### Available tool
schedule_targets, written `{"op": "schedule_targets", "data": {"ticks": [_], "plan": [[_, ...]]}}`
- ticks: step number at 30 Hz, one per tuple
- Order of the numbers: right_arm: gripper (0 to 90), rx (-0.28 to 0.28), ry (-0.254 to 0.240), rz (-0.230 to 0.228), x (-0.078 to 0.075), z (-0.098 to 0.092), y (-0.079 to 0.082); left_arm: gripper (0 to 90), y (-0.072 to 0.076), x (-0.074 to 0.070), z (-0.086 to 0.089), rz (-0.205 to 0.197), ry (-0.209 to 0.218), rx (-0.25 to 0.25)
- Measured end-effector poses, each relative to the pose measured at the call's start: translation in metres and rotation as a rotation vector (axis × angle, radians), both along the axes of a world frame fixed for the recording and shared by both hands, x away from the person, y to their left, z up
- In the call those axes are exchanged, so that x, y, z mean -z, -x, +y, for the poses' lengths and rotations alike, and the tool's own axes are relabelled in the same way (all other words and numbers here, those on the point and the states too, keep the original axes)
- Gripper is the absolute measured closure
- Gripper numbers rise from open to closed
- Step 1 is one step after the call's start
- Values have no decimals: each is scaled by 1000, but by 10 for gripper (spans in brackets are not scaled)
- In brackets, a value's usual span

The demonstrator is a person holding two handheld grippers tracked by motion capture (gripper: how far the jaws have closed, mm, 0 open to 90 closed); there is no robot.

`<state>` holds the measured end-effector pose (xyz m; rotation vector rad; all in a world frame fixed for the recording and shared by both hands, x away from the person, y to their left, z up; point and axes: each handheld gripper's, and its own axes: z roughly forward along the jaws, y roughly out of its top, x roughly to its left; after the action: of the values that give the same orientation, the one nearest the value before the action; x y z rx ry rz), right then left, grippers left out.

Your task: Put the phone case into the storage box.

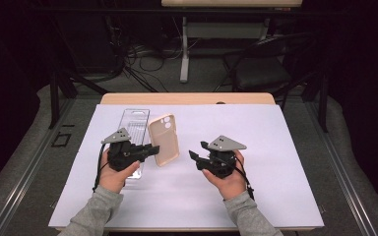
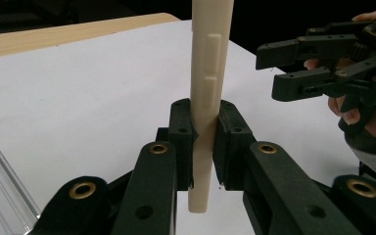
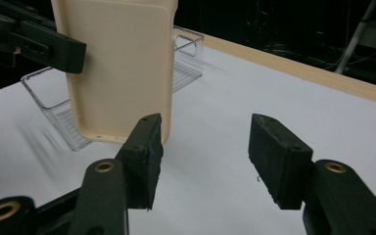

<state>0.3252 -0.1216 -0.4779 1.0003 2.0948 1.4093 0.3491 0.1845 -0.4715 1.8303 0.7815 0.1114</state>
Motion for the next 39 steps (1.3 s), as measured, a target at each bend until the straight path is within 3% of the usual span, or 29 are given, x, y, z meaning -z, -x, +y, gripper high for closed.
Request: {"op": "schedule_targets", "data": {"ticks": [5,11,23,32,39], "plan": [[456,-45,-4,5,-3,-1,0,801,0,-1,1,15,25,45],[428,-124,-74,42,-6,-2,1,801,0,-2,1,26,41,94],[422,-203,-54,51,-11,-5,2,801,3,-2,-6,30,48,191],[469,-252,-79,82,-10,-8,-2,801,6,-3,-11,37,66,255],[580,-300,-107,106,-10,-8,-1,801,7,-2,-14,45,78,285]]}}
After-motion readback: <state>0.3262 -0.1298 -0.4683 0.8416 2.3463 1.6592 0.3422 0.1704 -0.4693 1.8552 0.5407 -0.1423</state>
